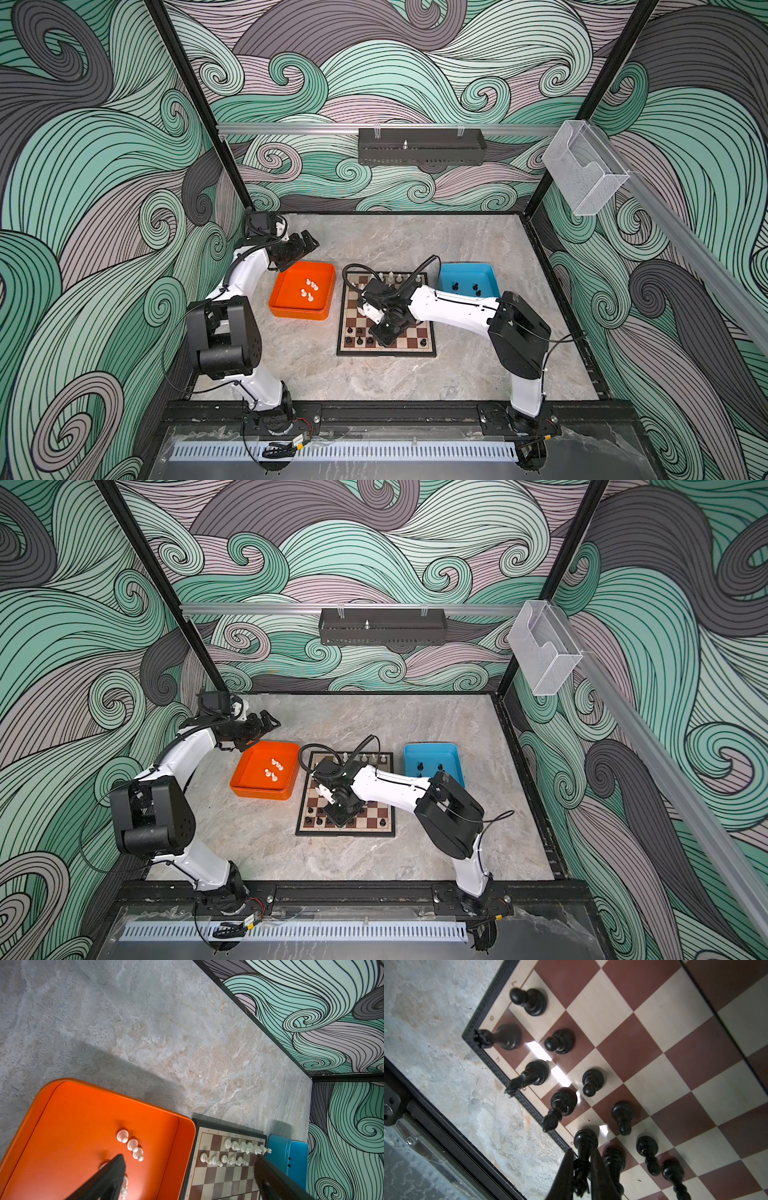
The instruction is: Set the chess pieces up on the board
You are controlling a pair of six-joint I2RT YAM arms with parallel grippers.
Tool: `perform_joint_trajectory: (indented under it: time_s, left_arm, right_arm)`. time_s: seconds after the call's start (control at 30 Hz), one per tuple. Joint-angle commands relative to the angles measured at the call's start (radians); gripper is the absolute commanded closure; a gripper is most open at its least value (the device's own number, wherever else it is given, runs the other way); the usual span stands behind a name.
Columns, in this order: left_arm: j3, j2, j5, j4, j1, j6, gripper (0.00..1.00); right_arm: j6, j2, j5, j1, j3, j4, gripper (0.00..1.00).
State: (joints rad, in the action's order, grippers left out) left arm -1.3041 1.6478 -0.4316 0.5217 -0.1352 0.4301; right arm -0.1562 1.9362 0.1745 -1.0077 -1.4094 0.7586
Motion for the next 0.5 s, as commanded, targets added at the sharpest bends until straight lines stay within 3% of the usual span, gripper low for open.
perform_joint_trajectory:
  time_s: [0.0, 0.47]
  left_arm:
    - [0.000, 0.016, -0.016, -0.008, -0.007, -0.005, 0.02]
    - [0.001, 0.017, -0.018, -0.010, -0.007, -0.002, 0.01]
  right_arm:
    - [0.014, 0.021, -0.006, -0.002, -0.023, 0.003, 0.84]
    - [0.020, 0.020, 0.007, 0.000, -0.020, -0.008, 0.84]
